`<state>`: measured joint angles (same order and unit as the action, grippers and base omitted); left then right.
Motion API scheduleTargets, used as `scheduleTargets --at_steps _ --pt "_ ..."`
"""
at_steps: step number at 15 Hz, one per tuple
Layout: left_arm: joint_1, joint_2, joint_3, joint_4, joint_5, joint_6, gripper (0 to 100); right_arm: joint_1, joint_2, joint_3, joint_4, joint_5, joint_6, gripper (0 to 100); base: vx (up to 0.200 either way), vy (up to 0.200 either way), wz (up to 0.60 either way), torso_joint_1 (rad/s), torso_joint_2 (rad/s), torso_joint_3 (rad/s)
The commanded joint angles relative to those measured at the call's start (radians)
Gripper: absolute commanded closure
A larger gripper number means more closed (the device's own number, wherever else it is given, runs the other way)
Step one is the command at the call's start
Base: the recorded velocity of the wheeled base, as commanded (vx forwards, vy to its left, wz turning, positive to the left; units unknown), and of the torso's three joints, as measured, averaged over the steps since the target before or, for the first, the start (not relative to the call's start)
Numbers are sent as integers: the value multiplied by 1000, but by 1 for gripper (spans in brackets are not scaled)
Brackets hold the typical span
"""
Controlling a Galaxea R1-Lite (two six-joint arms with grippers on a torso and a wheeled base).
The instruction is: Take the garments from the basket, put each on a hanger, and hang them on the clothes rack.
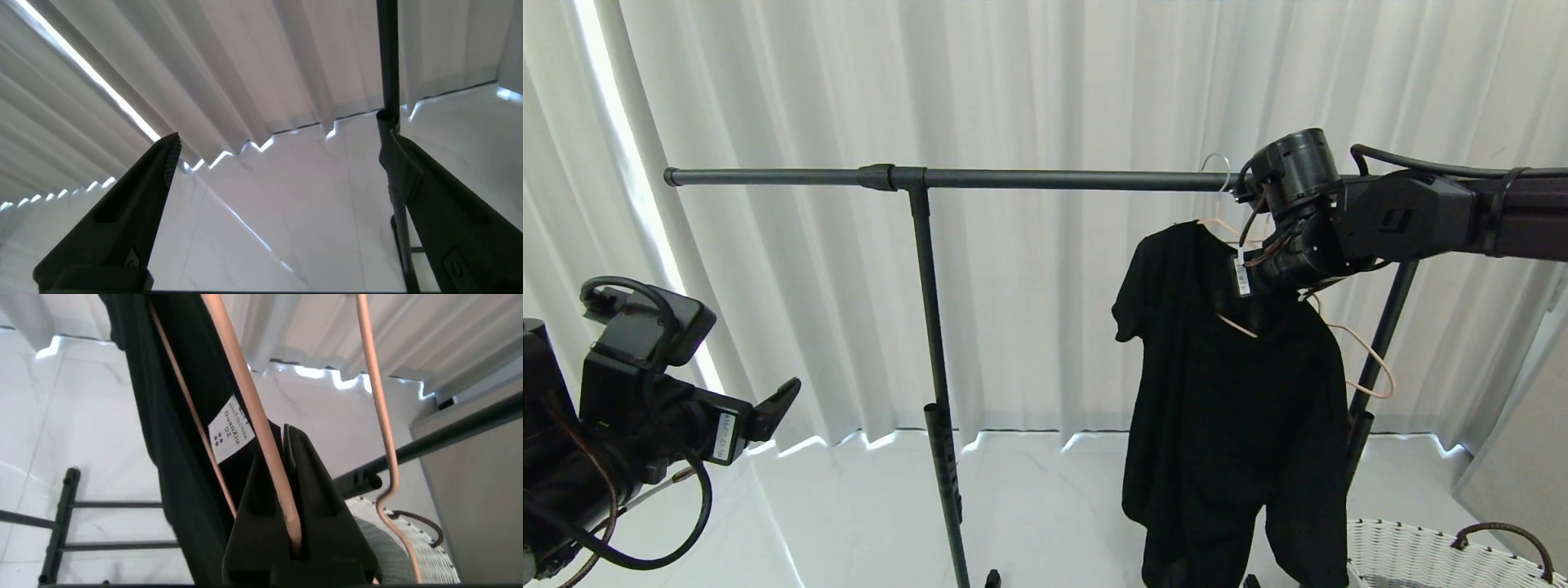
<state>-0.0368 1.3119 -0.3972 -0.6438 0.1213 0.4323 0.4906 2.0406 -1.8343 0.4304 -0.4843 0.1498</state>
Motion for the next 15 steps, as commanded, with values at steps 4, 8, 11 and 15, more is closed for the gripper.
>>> scheduleTargets --at_steps 4,8,11,15 --pt "0 0 0 0 1 0 0 -1 9 -11 1 0 -1 100 0 0 0 0 0 0" --pt "0 0 0 0 1 -1 0 -3 10 -11 1 0 -1 0 0 0 0 0 0 0" --pt "0 0 0 0 0 -1 0 -3 10 -11 -1 0 2 0 0 0 0 0 0 0" --pt "5 0 -2 0 1 -14 0 2 -57 0 14 1 27 0 0 0 0 0 0 0"
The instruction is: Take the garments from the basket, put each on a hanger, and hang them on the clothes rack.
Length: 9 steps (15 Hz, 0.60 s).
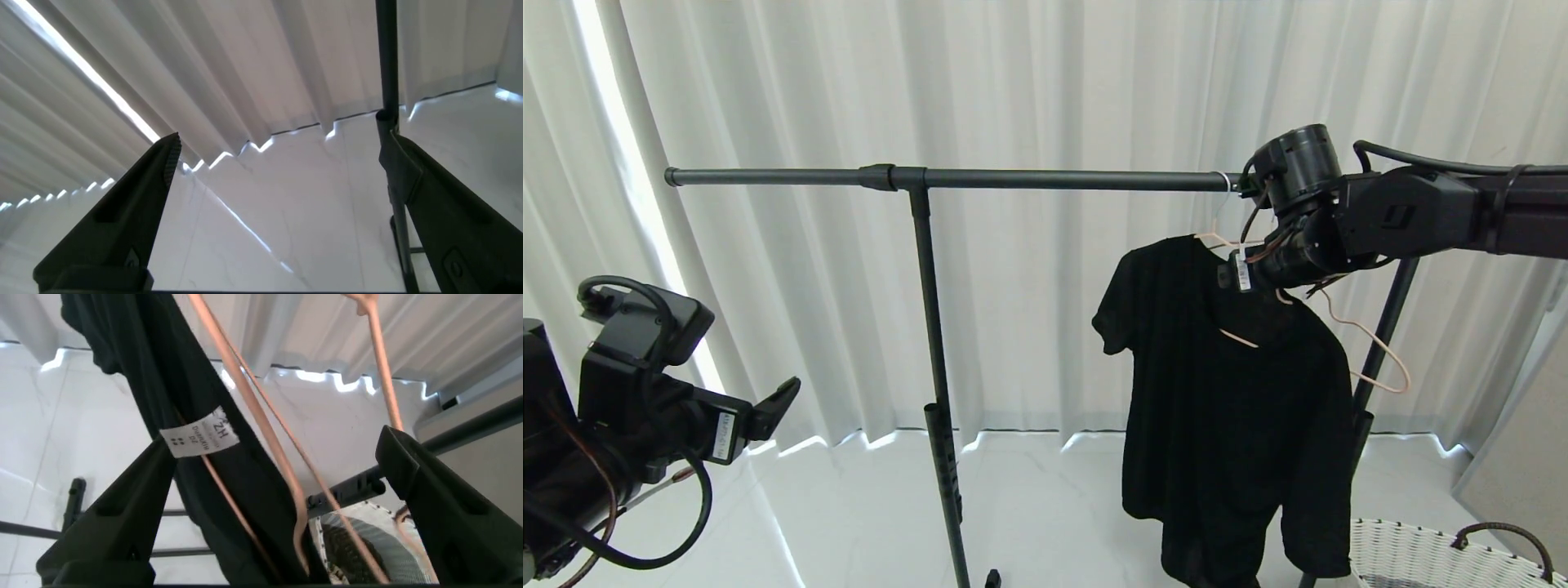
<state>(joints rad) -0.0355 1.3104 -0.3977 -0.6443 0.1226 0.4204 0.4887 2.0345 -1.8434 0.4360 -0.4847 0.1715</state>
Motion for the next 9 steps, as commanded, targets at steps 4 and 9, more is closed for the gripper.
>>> scheduleTargets --at_steps 4,9 --pt "57 3 -1 0 2 -23 0 31 -258 23 145 100 -1 0 0 0 0 0 0 0" --pt "120 -5 -6 -6 0 -42 0 -38 -484 230 188 87 -178 0 -40 0 0 0 0 1"
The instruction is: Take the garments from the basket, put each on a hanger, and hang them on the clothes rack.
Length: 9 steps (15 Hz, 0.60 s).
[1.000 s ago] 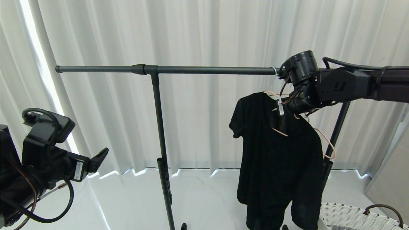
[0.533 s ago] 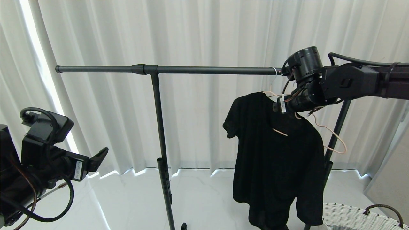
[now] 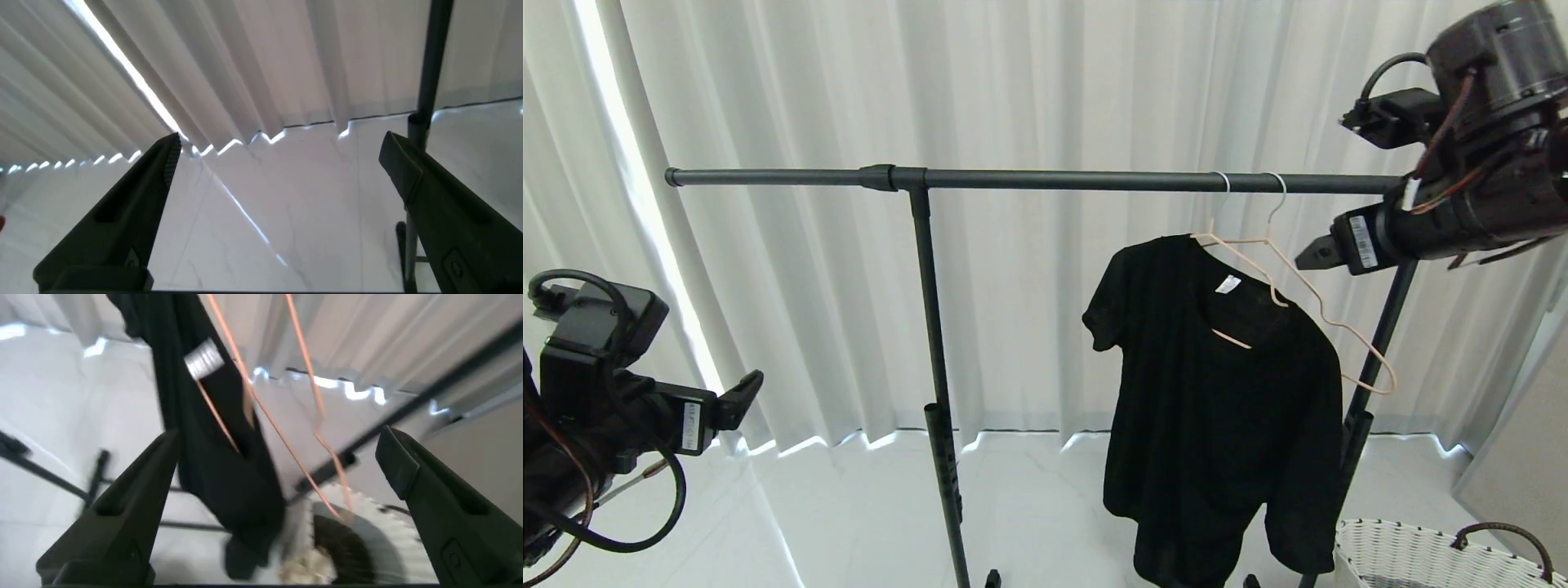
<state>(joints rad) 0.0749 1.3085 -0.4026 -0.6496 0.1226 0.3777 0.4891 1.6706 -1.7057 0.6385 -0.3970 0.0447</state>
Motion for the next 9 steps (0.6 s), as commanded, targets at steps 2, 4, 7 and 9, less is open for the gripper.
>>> scheduleTargets --at_steps 2,4,7,9 --pt "16 -9 -1 -1 0 -2 0 -72 -170 186 -77 1 -117 0 -200 0 0 12 2 0" --pt "28 -20 -1 -1 0 -2 0 -139 -249 333 -189 4 -221 0 -200 0 0 2 2 2" --pt "34 -31 -1 -1 0 -14 0 -207 -313 425 -250 12 -299 0 -200 0 0 -6 4 6" --pt "49 -31 -1 -1 2 -14 0 -219 -341 460 -263 12 -313 0 -100 0 0 4 1 1"
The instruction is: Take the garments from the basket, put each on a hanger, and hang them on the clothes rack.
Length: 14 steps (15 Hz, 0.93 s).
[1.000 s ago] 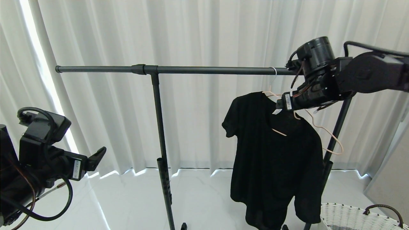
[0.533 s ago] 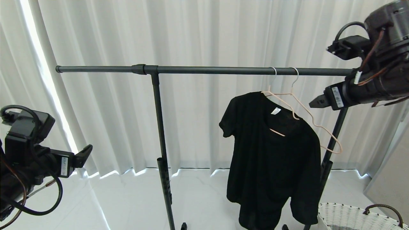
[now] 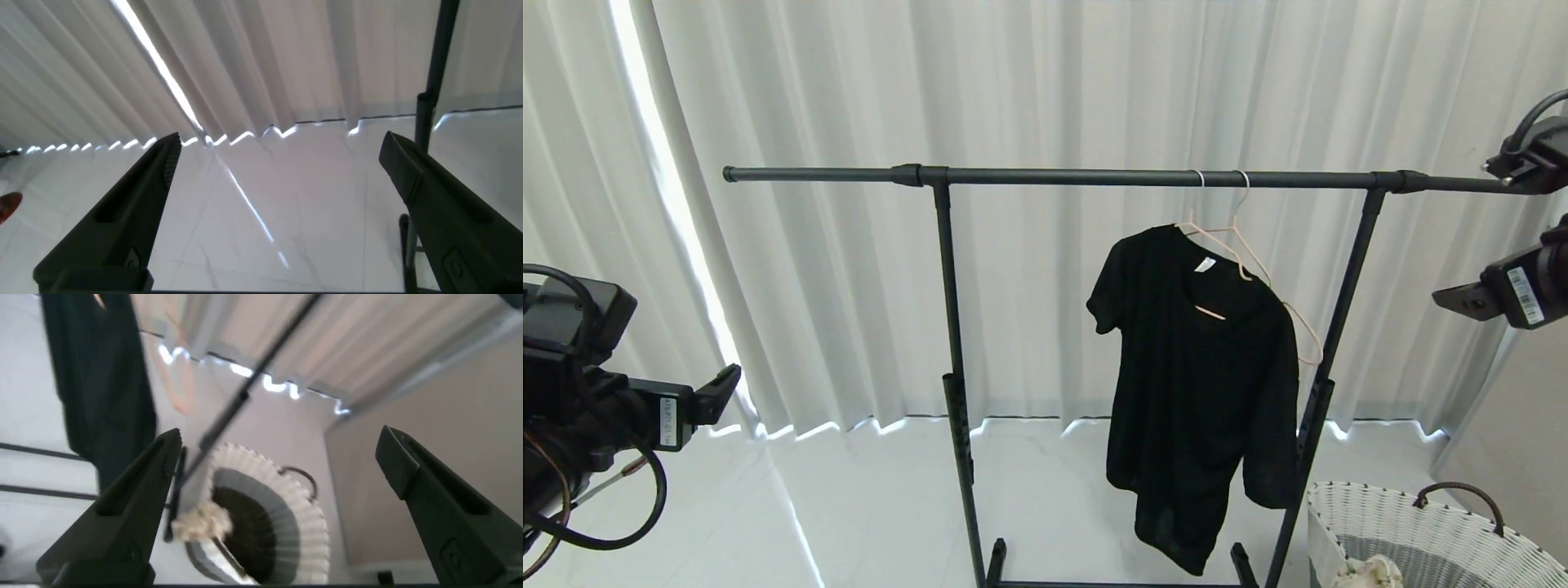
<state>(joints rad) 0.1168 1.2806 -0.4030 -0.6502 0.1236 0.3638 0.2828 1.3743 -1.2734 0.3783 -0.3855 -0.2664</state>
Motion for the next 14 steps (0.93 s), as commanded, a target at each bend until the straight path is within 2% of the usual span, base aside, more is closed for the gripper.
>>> scheduleTargets --at_steps 1,4,7,14 --pt "15 -4 0 0 4 0 0 -13 -57 39 -4 -1 -7 0 0 0 0 0 0 0" --pt "80 -43 1 0 1 0 0 -13 -92 83 -4 -7 -27 0 0 0 0 0 0 0" --pt "90 -81 4 0 -39 0 0 -13 -129 121 -4 -9 -27 0 0 0 0 0 0 0" --pt "89 -98 12 0 -58 0 0 -30 -188 181 -6 -9 -27 0 0 -200 0 2 0 2"
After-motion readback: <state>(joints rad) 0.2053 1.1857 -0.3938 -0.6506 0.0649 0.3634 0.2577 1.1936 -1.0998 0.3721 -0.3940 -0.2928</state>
